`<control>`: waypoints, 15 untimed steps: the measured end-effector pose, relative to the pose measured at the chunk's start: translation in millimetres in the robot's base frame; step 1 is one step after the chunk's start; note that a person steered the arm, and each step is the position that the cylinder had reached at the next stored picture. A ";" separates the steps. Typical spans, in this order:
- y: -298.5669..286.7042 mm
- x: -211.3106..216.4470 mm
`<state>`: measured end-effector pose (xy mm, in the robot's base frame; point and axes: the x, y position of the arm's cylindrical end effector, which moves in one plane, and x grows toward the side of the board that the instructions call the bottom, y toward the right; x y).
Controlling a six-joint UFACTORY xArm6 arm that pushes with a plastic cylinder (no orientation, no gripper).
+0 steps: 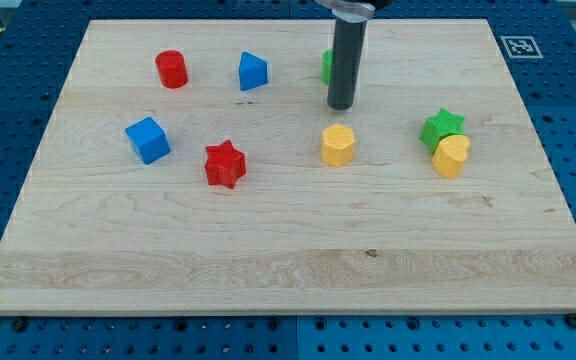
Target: Put the yellow hexagon to the left of the yellow heart
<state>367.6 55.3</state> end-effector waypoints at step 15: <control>24.3 57.5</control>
<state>425.0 79.6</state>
